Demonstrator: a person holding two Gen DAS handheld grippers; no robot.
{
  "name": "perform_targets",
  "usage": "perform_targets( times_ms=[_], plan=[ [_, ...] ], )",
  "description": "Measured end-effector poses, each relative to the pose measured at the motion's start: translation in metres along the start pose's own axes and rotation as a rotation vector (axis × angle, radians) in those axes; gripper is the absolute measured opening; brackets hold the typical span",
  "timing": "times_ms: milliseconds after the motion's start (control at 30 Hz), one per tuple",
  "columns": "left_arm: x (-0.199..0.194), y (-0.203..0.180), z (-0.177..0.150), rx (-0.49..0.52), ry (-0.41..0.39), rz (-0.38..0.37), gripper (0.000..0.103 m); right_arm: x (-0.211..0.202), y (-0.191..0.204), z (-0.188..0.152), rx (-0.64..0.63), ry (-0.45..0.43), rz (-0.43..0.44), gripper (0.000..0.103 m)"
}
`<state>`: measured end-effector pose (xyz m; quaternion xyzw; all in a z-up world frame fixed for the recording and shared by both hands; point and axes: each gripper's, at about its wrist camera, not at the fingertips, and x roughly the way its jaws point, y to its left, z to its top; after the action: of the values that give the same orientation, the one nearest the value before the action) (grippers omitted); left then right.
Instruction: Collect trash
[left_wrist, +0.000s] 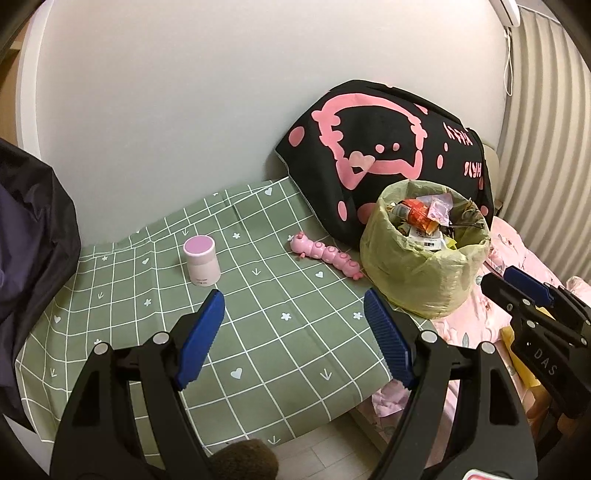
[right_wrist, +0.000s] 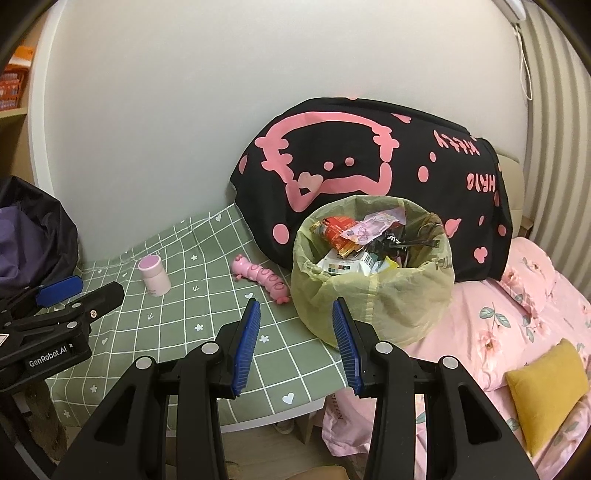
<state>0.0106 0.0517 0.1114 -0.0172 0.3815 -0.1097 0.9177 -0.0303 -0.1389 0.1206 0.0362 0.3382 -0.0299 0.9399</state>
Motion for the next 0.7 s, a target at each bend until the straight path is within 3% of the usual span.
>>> perform_targets(
  times_ms=[700],
  plan=[
    [-0.0037,-0.0064,0.0027,0.025,-0.017,-0.019,0.074,-0.0032,-0.0042,0.0018,0.009,-0.013,-0.009,0.039]
  ],
)
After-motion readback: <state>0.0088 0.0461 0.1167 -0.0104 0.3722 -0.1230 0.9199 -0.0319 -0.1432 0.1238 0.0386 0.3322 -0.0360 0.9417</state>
